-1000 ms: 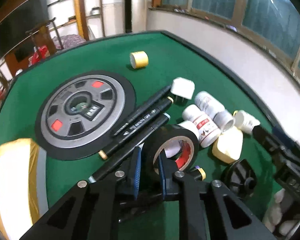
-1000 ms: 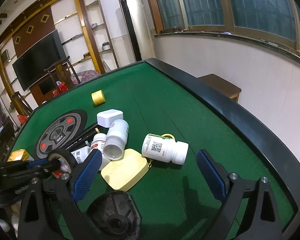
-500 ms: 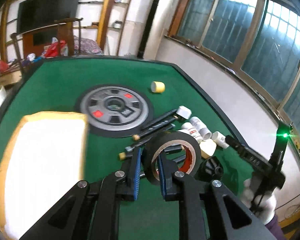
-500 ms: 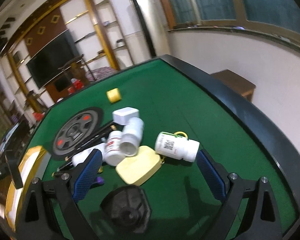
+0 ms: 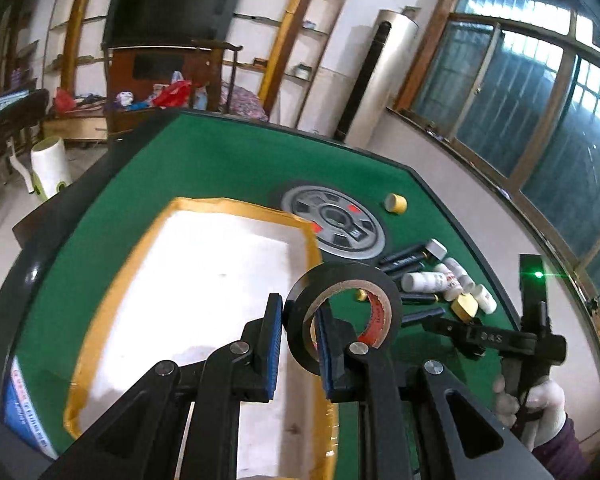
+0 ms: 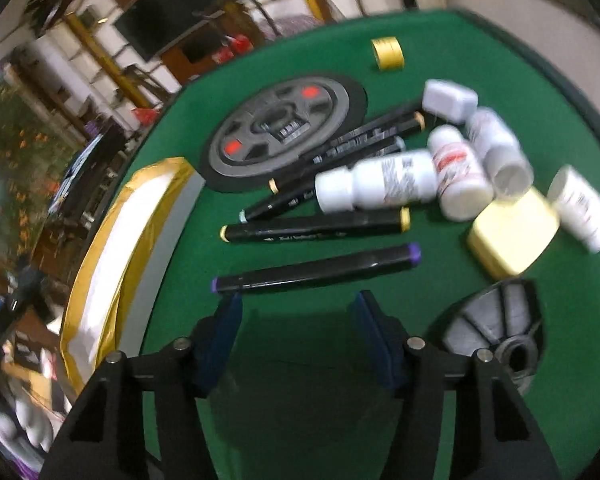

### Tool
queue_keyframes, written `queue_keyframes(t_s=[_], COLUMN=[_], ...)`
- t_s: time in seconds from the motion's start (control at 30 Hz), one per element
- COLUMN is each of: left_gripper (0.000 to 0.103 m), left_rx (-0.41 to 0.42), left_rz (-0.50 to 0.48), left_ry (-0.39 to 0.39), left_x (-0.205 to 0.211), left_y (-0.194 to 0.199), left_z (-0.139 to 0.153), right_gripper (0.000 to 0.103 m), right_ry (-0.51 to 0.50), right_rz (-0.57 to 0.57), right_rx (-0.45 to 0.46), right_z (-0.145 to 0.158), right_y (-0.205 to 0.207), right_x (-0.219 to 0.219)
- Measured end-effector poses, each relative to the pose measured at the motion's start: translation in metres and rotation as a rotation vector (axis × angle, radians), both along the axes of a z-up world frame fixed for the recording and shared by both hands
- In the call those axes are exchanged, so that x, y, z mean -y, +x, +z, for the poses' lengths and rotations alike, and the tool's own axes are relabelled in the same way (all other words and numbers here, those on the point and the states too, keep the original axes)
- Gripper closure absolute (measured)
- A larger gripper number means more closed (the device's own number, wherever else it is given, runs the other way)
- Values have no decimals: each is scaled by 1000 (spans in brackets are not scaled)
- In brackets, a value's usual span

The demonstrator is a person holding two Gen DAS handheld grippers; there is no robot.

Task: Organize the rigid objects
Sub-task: 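Carry the tape roll over the white tray with the left tool while the right tool grasps a black marker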

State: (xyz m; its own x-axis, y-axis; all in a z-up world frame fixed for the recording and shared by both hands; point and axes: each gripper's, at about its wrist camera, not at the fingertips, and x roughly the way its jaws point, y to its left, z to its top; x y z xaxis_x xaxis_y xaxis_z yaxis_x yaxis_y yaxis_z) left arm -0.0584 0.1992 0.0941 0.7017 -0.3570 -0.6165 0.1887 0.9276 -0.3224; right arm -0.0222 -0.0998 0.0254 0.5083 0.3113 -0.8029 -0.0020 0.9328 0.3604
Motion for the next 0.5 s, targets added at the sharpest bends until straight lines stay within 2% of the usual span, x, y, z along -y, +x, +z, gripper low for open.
queue_keyframes(t_s=[0.2, 0.27, 0.4, 0.5], left_gripper=[88, 88, 88, 88], left_rx=[-7, -11, -21, -30], left_rz=[14, 16, 9, 4], left_ry=[-37, -41, -53, -64], left_x=[-21, -25, -30, -32], left_y=[3, 4, 4, 4], left_z=[-11, -15, -19, -22], right_gripper=[45, 45, 45, 45], right_ry=[73, 30, -144, -133], right_rz=[-135, -164, -203, -238], right_rx=[-92, -99, -87, -101], right_z=[-10, -8, -8, -7], right_y=[20, 26, 38, 39], right_x=[-3, -10, -32, -33])
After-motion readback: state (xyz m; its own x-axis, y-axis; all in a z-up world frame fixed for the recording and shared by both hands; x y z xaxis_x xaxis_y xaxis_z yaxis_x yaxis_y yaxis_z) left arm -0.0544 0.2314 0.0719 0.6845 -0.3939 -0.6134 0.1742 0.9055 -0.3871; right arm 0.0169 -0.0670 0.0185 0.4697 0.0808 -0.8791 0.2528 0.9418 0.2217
